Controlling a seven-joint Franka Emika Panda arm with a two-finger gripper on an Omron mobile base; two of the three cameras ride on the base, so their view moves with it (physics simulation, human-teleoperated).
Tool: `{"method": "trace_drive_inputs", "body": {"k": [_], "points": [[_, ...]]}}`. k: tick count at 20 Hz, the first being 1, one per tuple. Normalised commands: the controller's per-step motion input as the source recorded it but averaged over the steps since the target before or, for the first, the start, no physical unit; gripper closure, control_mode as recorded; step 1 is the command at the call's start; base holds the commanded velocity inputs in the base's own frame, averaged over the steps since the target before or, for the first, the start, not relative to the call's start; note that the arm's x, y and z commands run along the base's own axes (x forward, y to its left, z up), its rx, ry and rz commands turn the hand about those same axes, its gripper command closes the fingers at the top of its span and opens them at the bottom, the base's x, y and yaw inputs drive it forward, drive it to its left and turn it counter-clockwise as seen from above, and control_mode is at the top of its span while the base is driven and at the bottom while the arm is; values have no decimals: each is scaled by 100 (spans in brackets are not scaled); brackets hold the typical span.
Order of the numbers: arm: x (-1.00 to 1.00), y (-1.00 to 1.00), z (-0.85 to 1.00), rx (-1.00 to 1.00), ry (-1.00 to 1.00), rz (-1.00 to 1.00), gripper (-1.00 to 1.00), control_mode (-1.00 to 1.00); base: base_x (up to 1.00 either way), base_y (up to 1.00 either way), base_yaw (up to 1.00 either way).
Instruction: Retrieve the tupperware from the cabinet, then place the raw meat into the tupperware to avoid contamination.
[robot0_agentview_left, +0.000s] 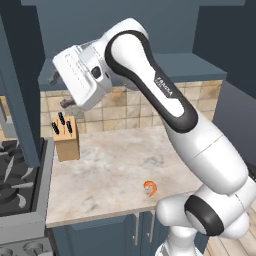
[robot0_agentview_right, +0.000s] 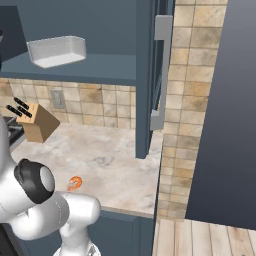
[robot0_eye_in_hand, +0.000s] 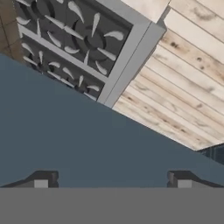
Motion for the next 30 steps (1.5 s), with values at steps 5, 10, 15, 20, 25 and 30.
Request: {"method": "trace_drive_inputs", "body": {"k": [5,10,15,20,25,30], "points": [[6,-59,9,-19,-15,-5,-100,-100,0,0,0],[28,-50,0,-16,-13,-3,-100,-100,0,0,0],[11,-42,3,-16,0,-24,-100,-100,0,0,0],[6,-45,-14,-13,-6,-28,-100,-100,0,0,0],[7,-39,-7,-12,-20,-21,-100,-100,0,0,0],[4,-11,7,-28,-20,-22,-100,-100,0,0,0]]}}
